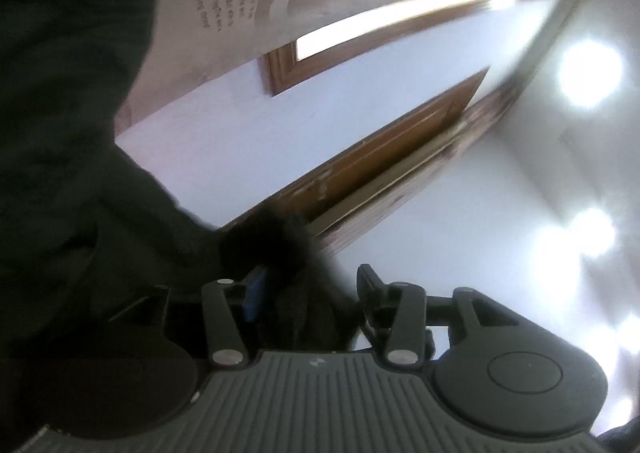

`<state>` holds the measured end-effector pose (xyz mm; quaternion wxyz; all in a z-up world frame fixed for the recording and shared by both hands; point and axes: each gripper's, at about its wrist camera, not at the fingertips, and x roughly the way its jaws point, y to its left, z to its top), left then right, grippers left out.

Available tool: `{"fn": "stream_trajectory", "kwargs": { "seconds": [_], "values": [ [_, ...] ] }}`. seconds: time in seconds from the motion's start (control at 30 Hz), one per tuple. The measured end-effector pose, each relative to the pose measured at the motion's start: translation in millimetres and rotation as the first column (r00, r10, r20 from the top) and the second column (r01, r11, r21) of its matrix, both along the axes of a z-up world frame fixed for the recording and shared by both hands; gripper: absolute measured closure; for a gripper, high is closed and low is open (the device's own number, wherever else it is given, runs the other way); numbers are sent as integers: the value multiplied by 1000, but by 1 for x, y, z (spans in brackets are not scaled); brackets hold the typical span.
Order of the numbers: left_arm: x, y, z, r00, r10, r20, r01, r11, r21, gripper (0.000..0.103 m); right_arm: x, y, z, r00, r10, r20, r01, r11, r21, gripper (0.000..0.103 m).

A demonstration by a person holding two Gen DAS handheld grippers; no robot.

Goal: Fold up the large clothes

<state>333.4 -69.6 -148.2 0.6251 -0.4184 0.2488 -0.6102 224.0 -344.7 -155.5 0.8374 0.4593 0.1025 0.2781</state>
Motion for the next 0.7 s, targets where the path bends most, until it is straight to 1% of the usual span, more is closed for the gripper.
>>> {"fn": "stream_trajectory", "kwargs": {
  "seconds": [0.07,0.13,0.17,0.2,0.23,0.27,0.3,0.33,0.37,0.4,0.47,0.5,0.53,0.57,0.6,0.63,0.67,0.7],
  "values": [
    [-3,2,-5,1000,12,-10,-13,999,-52,48,4,-4,4,1000,-8,-21,9,999,35,13],
    [-8,10,-9,1000,18,-22,-20,993,-118,34,22,-10,2,999,1,-39,2,998,62,13],
    [-9,14,-10,999,29,-31,-33,989,-145,32,26,-8,2,999,3,-53,1,997,81,13],
    [-12,19,-12,998,45,-43,-51,984,-171,32,33,-7,2,996,-7,-85,14,996,84,13],
    [-15,23,-11,997,59,-59,-69,978,-198,32,27,-11,1,994,-18,-109,25,998,62,13],
    [-17,27,-9,995,73,-69,-87,973,-215,32,32,-8,2,991,-39,-127,41,999,15,14],
    [-22,32,-5,992,97,-76,-112,968,-226,32,32,-5,1,989,-67,-134,63,997,-37,19],
    [-27,37,-2,991,108,-83,-124,964,-235,32,30,-4,0,988,-81,-135,72,995,-73,46],
    [-34,43,1,989,114,-92,-134,959,-250,32,35,-2,-1,987,-88,-136,74,992,-107,59],
    [-40,52,7,988,126,-92,-146,955,-259,31,40,-1,-1,984,-96,-153,74,986,-147,66],
    [-59,75,22,979,191,-67,-202,941,-272,27,40,-1,-1,982,-120,-144,88,974,-210,71],
    [-70,95,30,971,234,-47,-238,931,-278,18,40,-1,0,983,-123,-140,87,967,-238,73],
    [-77,110,36,957,289,-33,-288,923,-254,12,34,-2,0,983,-125,-135,87,962,-259,75],
    [-85,126,41,929,369,-11,-364,910,-200,9,32,-3,2,985,-123,-121,85,956,-281,76],
    [-93,145,40,907,421,16,-414,898,-146,7,30,-5,4,986,-122,-109,85,951,-296,78],
    [-95,157,37,896,443,32,-439,894,-90,7,29,-6,8,988,-118,-97,82,947,-312,79],
    [-96,167,30,885,466,19,-466,885,-13,7,27,-8,11,990,-111,-88,78,944,-320,80],
    [-94,172,21,883,469,-10,-469,883,30,8,27,-9,16,991,-108,-73,78,941,-331,80]
  ]
}}
